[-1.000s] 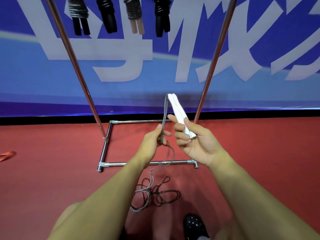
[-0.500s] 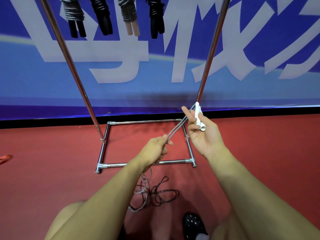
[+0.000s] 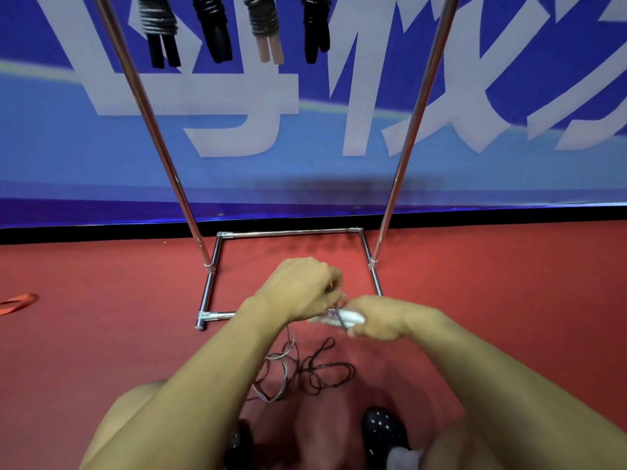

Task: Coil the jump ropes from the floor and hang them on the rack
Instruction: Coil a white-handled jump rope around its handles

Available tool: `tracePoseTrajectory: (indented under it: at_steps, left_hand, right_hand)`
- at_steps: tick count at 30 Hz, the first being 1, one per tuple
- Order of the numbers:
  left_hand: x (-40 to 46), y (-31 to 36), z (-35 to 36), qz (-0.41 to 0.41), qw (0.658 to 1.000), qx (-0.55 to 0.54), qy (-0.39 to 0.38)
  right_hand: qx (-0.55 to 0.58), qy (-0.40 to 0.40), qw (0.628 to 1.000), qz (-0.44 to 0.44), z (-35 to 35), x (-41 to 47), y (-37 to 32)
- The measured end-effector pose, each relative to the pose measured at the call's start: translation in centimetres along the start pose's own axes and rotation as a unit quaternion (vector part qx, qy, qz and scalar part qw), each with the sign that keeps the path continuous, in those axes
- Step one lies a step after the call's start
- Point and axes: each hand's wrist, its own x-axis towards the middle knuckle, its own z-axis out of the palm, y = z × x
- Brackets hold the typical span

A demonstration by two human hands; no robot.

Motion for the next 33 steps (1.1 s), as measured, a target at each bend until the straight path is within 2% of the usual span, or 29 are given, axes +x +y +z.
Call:
tracePoseTrajectory:
  at_steps: [2,5,8,10,14,18,21,24,25,28,31,32,33]
  left_hand:
    - [-0.3,-0.8,0.0,0.009,0.998,-0.055,-0.03]
    - [-0.8,-2.0,-0.1,-0.024,0.98,-0.185,-0.07]
    - [-1.4,-2.6,-0.6,-0.072,0.934,-0.337,-0.098]
    - [-1.8,-2.8,-1.0,-0.071,0.9,-0.408,-0.139]
    - [-2.4,-3.3,-1.6,-0.06,0.874,-0.436,-0.205]
    - [-2.4,-3.9,-1.6,-0.057,0.846,-0.47,-0.245]
    - [-2.3,-3.6,-0.8,-0.063,0.817,-0.516,-0.249]
    - [-2.0,-2.7,0.3,-0.088,0.748,-0.623,-0.211]
    - [-1.7,-2.3,0.5,-0.097,0.721,-0.662,-0.179]
    - [-0.5,-0.8,0.9,-0.121,0.686,-0.715,-0.06]
    - [0.1,0.3,0.6,-0.141,0.614,-0.776,0.044]
    - [0.1,0.5,0.5,-0.139,0.608,-0.779,0.073]
    - [0.1,0.8,0.4,-0.137,0.617,-0.769,0.098]
  right_hand:
    - [-0.019,-0.025,0.999,-0.028,0.5,-0.4,-1.9]
    - [0.025,-0.031,0.998,-0.058,-0.2,-1.7,-2.8]
    - [0.128,-0.09,0.983,-0.1,-1.2,-3.2,-2.9]
    - [0.214,-0.137,0.961,-0.11,-1.7,-3.6,-2.6]
    - [0.312,-0.207,0.921,-0.111,-2.6,-4.3,-2.1]
    - [0.367,-0.204,0.903,-0.088,-2.5,-4.5,-1.8]
    - [0.408,-0.192,0.885,-0.117,-2.4,-4.7,-1.7]
    - [0.499,-0.12,0.84,-0.176,-2.5,-4.6,-1.8]
    - [0.532,-0.072,0.822,-0.19,-2.6,-4.5,-1.8]
    - [0.603,0.081,0.767,-0.205,-3.3,-3.8,-1.8]
    - [0.641,0.194,0.719,-0.185,-3.6,-2.8,-2.2]
    - [0.653,0.214,0.704,-0.18,-3.6,-2.5,-2.5]
    - [0.662,0.228,0.692,-0.174,-3.6,-2.3,-2.7]
